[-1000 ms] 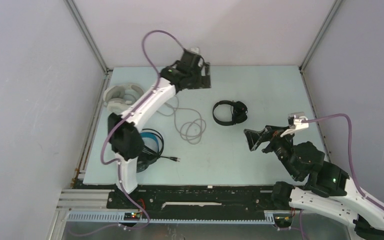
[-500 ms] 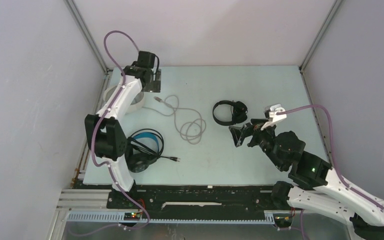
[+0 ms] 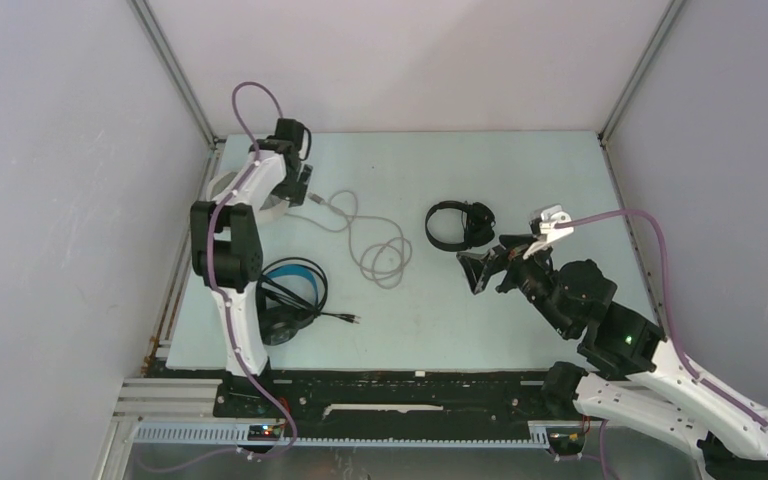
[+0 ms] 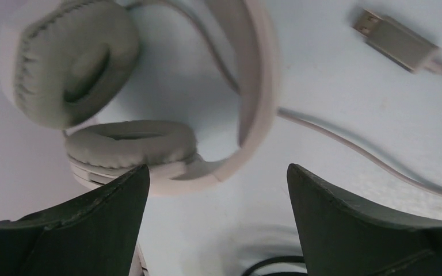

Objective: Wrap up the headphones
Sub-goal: Pick up the headphones from the center of the board.

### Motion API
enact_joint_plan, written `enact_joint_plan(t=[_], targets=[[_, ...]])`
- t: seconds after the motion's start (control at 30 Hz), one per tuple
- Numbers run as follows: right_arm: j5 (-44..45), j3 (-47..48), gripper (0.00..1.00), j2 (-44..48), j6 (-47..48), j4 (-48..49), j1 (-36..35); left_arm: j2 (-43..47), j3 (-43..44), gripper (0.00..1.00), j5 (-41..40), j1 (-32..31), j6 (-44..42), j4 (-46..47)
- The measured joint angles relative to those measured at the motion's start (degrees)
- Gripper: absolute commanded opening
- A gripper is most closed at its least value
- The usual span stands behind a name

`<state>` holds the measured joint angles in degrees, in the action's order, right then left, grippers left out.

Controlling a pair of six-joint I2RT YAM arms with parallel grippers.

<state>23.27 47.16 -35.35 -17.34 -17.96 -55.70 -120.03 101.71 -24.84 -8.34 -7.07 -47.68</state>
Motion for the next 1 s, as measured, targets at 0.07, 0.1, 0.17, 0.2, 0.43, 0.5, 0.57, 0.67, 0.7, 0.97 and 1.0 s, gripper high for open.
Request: enact_joint_plan(t=[0.07, 0.1, 0.17, 0.2, 0.43, 0.5, 0.57, 0.67, 0.7, 0.97, 1.0], targets=[[-0.2, 0.0, 0.99, -0.2, 0.1, 0.0, 0.4, 0.0, 0.0, 0.85, 0.6, 1.7, -1.4, 1.5], [-0.2, 0.0, 1.00, -0.4, 0.2, 0.0, 0.5, 0.0, 0.0, 0.84, 1.2, 2.3, -2.1, 2.0], [-0.5, 0.0, 1.00, -0.9, 0.5, 0.2, 0.9, -0.3, 0.0, 0.82, 2.8, 3.2, -2.6, 2.2], [-0.6, 0.0, 1.00, -1.2, 0.7, 0.3, 1.0, -0.6, 0.0, 0.80, 3.3, 3.3, -2.9, 2.2], [-1.3, 0.0, 0.99, -2.6, 1.3, 2.3, 1.2, -3.9, 0.0, 0.45, 8.4, 2.8, -2.9, 2.4], [-1.5, 0.0, 0.99, -2.9, 1.2, 2.5, 1.2, -4.6, 0.0, 0.36, 10.1, 2.6, -3.1, 2.3], [-1.7, 0.0, 0.98, -3.1, 0.9, 2.7, 1.3, -4.7, 0.0, 0.20, 11.8, 2.6, -2.9, 2.3], [-2.2, 0.0, 0.97, -3.3, 0.2, 2.7, 1.3, -4.7, 0.9, 0.03, 14.6, 2.6, -2.3, 2.3], [-2.5, 0.0, 0.97, -3.5, -0.2, 2.8, 1.4, -4.7, 1.6, 0.00, 16.0, 2.6, -2.5, 2.3], [-3.2, 0.0, 0.98, -5.7, -2.3, 3.9, 1.4, -3.3, 4.8, 0.00, 20.4, 2.6, 2.9, 3.1], [-3.2, 0.0, 0.98, -6.4, -2.6, 4.3, 1.4, -2.6, 4.8, 0.00, 20.9, 2.6, 3.9, 3.3]])
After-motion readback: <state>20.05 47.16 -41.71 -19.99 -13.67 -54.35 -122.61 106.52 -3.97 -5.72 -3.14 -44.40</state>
